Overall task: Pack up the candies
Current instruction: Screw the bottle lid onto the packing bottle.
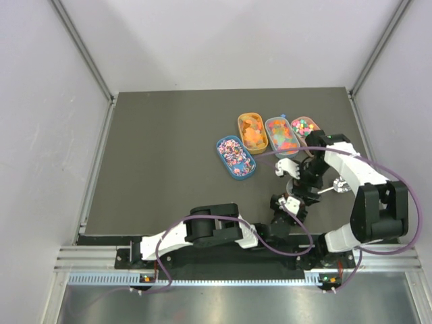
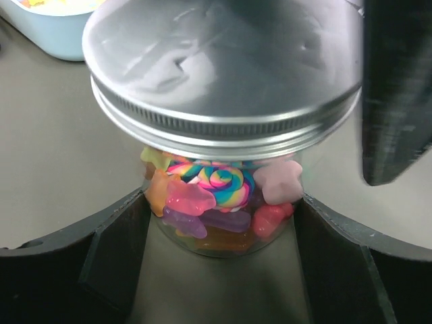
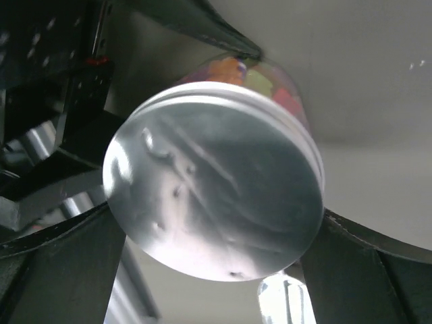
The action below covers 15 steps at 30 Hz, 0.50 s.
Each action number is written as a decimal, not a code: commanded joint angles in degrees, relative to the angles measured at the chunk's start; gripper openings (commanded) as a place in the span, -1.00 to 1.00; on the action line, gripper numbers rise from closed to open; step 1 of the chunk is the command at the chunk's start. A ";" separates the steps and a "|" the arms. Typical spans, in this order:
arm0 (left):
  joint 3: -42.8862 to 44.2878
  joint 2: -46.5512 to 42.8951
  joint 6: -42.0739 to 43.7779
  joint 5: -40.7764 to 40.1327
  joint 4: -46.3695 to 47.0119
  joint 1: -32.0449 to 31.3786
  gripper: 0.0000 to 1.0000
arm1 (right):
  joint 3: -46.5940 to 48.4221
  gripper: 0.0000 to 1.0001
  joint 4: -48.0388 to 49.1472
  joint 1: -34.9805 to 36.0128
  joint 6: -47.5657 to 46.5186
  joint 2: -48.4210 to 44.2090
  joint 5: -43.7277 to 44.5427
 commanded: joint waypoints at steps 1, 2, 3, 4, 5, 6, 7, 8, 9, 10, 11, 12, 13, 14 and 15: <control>-10.57 25.34 -21.16 5.29 -60.80 0.94 -1.00 | -2.93 0.99 -3.90 -1.63 -11.84 -4.19 -3.26; -10.57 25.34 -21.16 5.03 -60.81 1.11 -1.00 | -3.55 0.99 -3.20 -2.33 -15.18 -5.94 -2.20; -10.57 25.34 -21.16 4.59 -60.81 1.12 -1.00 | -4.43 0.99 -2.06 -3.12 -20.17 -6.83 -1.14; -10.57 25.25 -21.07 4.33 -60.89 1.29 -1.00 | -5.83 0.99 -0.74 -3.65 -21.96 -7.44 0.87; -10.75 25.25 -21.16 3.98 -61.24 1.38 -1.00 | -6.28 0.99 1.27 -4.79 -23.54 -7.71 1.76; -11.10 25.25 -21.25 3.28 -61.16 1.38 -1.00 | -6.46 0.99 2.33 -5.32 -24.43 -7.54 2.46; -11.45 25.16 -20.73 1.88 -60.64 1.38 -1.00 | -5.76 0.99 3.39 -5.68 -24.00 -7.02 3.08; -11.89 25.16 -20.29 0.99 -60.11 1.38 -1.00 | -4.89 0.99 3.75 -6.55 -23.39 -5.10 2.82; -12.24 25.16 -20.46 -0.15 -60.28 1.29 -1.00 | -2.44 0.99 3.40 -6.91 -22.08 -3.86 2.65; -12.24 25.16 -20.20 -1.38 -60.28 1.38 -1.00 | -1.11 0.99 2.18 -7.43 -21.28 -2.63 1.69; -12.24 25.16 -20.11 -1.74 -60.37 1.29 -1.00 | 0.29 0.99 1.39 -7.87 -20.40 -0.09 1.16; -12.24 25.16 -19.58 -2.00 -60.28 1.29 -1.00 | 1.61 0.99 0.68 -7.96 -18.83 1.06 0.72; -12.24 25.16 -19.58 -2.70 -60.37 1.46 -1.00 | 3.97 1.00 -0.28 -7.96 -18.12 2.03 -0.16; -12.24 25.25 -19.32 -3.23 -60.37 1.47 -1.00 | 4.87 0.99 -0.73 -9.70 -17.50 3.35 -0.43; -12.33 25.25 -18.97 -3.84 -60.37 1.47 -1.00 | 5.92 0.99 -0.82 -10.07 -17.41 3.62 -0.69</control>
